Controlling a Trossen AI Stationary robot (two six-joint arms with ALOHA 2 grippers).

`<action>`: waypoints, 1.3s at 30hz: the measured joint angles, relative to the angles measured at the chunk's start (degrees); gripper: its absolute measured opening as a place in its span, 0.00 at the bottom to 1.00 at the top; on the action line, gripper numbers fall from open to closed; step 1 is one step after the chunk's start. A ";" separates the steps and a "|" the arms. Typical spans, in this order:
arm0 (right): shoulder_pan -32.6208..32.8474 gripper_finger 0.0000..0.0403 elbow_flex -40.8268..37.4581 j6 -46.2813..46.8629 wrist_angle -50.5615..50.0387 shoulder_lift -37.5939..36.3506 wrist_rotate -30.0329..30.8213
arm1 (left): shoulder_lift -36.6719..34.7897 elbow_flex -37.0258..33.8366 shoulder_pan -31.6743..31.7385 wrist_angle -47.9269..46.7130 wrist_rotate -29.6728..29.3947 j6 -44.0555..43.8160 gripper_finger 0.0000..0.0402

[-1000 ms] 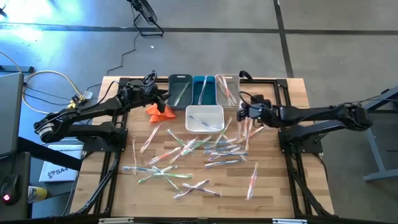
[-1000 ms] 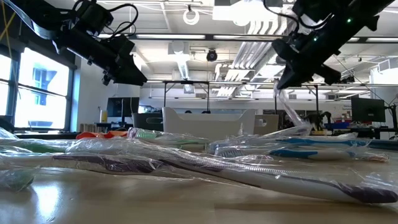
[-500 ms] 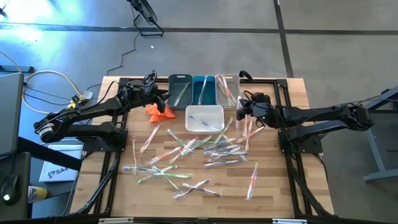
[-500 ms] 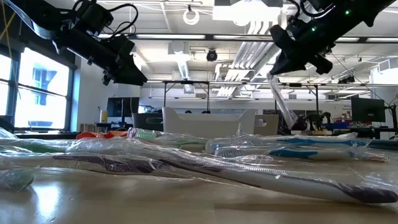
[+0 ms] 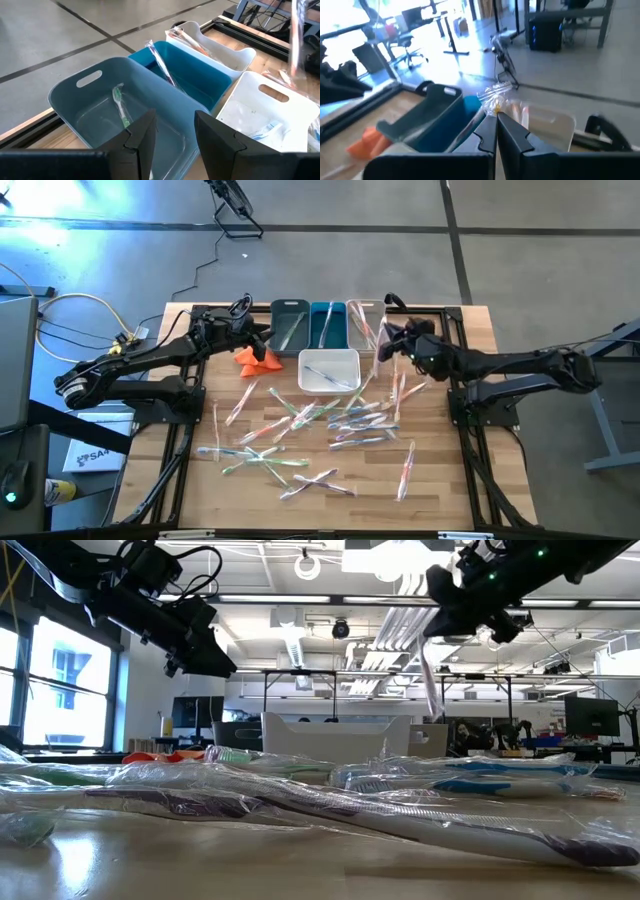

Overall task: Pick & Place Toothbrushes
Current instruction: Put the orange toothbrush into the gray bin

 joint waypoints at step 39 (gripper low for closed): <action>-25.63 0.01 0.02 -2.65 18.20 20.16 -13.92 | -0.02 0.00 0.00 1.10 -0.15 0.18 0.33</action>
